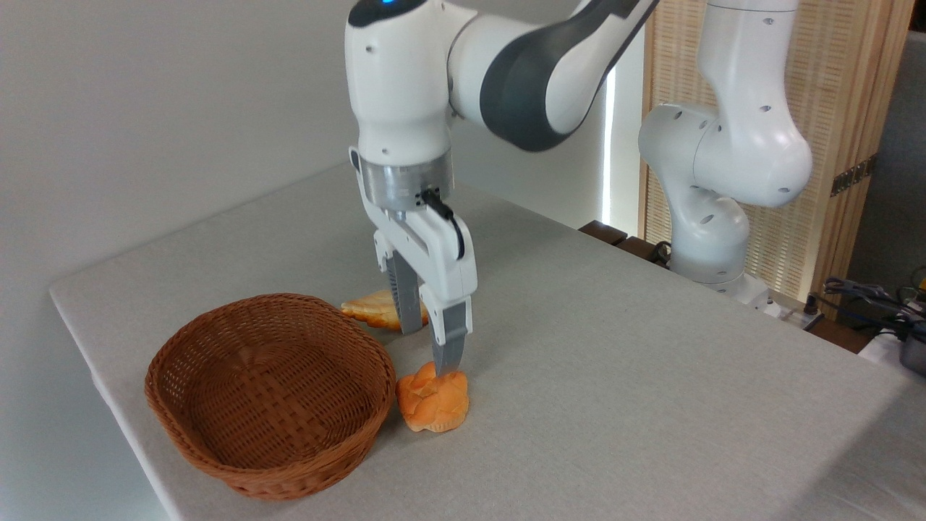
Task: Put bread into the basket
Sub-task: 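Lower onto the orange roll and close the gripper around it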
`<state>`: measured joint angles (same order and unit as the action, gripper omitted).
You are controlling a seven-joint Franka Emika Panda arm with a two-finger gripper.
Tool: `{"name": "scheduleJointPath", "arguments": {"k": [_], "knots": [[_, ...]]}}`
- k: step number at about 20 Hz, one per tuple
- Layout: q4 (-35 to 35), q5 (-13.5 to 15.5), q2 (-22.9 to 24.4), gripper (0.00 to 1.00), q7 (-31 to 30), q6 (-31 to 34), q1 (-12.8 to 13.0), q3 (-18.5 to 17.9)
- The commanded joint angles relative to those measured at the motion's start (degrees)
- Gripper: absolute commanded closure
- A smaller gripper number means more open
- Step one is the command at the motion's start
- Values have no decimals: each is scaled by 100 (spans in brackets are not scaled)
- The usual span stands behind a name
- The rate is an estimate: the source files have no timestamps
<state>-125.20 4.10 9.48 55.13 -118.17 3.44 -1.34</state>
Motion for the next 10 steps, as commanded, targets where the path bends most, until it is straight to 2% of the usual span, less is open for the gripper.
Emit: {"name": "scheduleJointPath", "arguments": {"k": [1,6,10], "knots": [[-5,-59,-157,0,147,-180,-89,-164],[-5,-76,-429,0,288,-470,-107,-174],[-5,-296,-543,0,288,-444,-63,-165]]}}
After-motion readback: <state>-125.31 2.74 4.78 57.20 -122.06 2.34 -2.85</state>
